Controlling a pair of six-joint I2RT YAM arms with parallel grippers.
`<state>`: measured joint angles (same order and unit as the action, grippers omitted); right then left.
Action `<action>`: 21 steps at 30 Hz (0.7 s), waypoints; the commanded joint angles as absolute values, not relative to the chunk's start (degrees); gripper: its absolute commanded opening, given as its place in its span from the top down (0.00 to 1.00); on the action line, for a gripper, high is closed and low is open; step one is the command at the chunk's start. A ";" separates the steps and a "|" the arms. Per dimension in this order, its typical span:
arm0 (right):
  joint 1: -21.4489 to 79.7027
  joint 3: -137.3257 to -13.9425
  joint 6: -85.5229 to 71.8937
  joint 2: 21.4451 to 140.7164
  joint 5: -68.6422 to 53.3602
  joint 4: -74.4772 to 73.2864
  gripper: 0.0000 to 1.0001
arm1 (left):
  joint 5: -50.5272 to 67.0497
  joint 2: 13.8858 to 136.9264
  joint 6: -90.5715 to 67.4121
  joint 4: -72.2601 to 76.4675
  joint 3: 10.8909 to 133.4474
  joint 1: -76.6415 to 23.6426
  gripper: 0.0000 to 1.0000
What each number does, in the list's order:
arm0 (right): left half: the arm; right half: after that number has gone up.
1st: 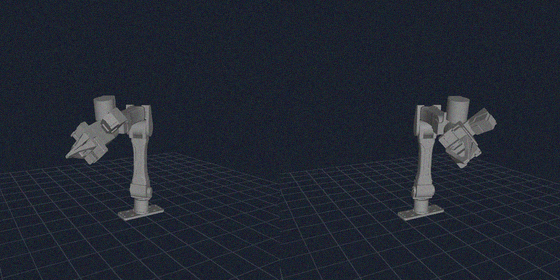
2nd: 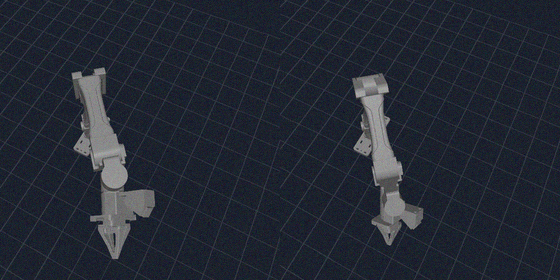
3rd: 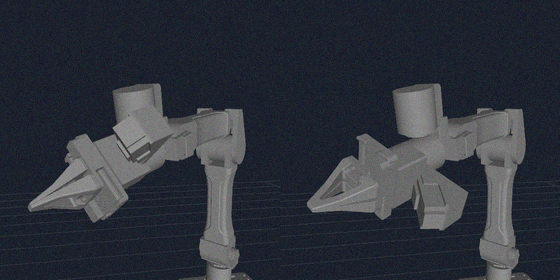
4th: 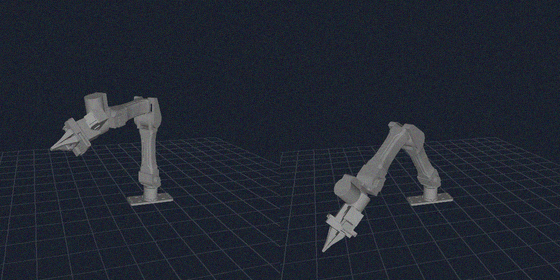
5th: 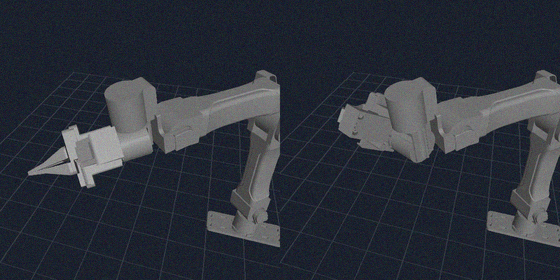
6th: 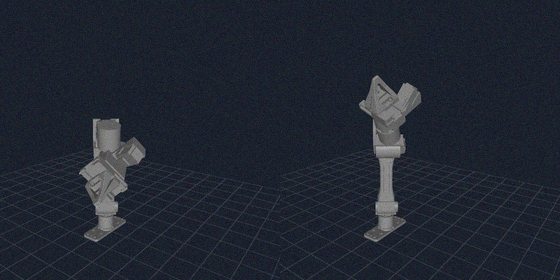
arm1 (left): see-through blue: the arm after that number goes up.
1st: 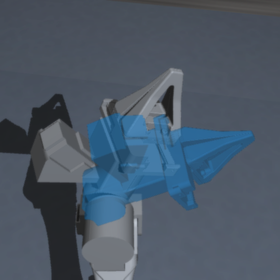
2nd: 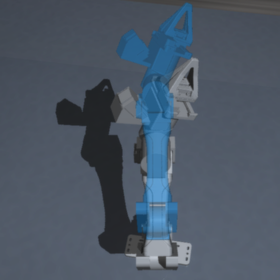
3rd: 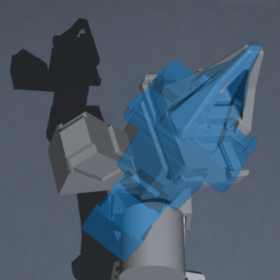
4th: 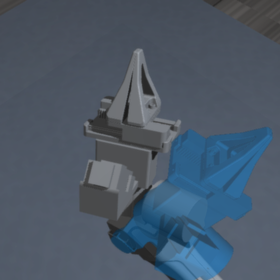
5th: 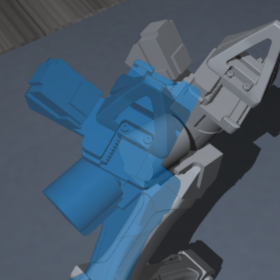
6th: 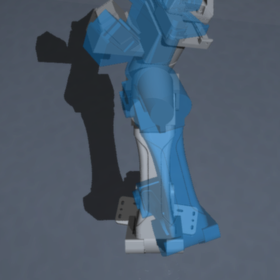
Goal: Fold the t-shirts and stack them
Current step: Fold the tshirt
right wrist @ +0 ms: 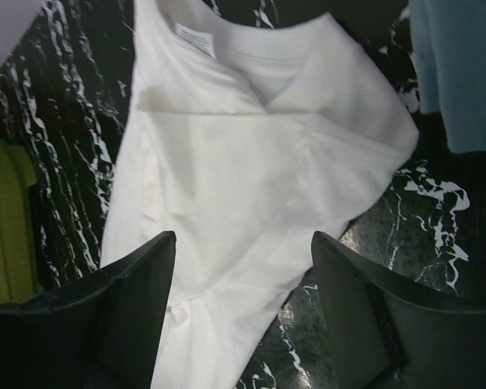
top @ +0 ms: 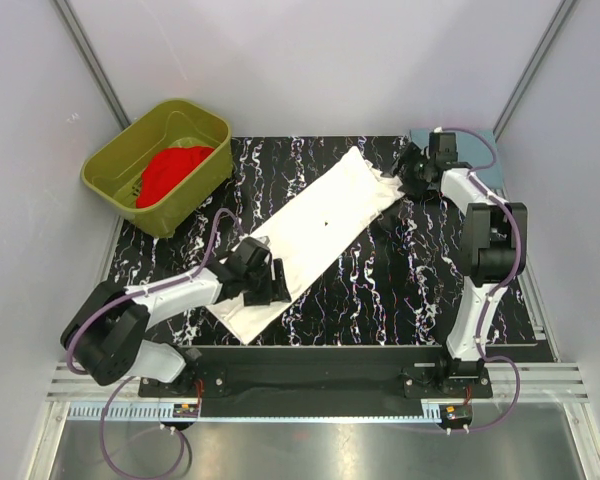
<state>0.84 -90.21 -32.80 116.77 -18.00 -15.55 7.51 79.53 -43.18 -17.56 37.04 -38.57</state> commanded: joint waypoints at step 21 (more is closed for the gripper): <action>-1.93 -90.17 -30.94 127.61 -12.47 -13.17 0.47 | 0.09 79.89 -48.07 -29.09 30.68 -38.85 0.31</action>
<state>-0.08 -87.64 -32.56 125.14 -14.46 -9.85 5.37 76.66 -48.38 -17.10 34.30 -38.65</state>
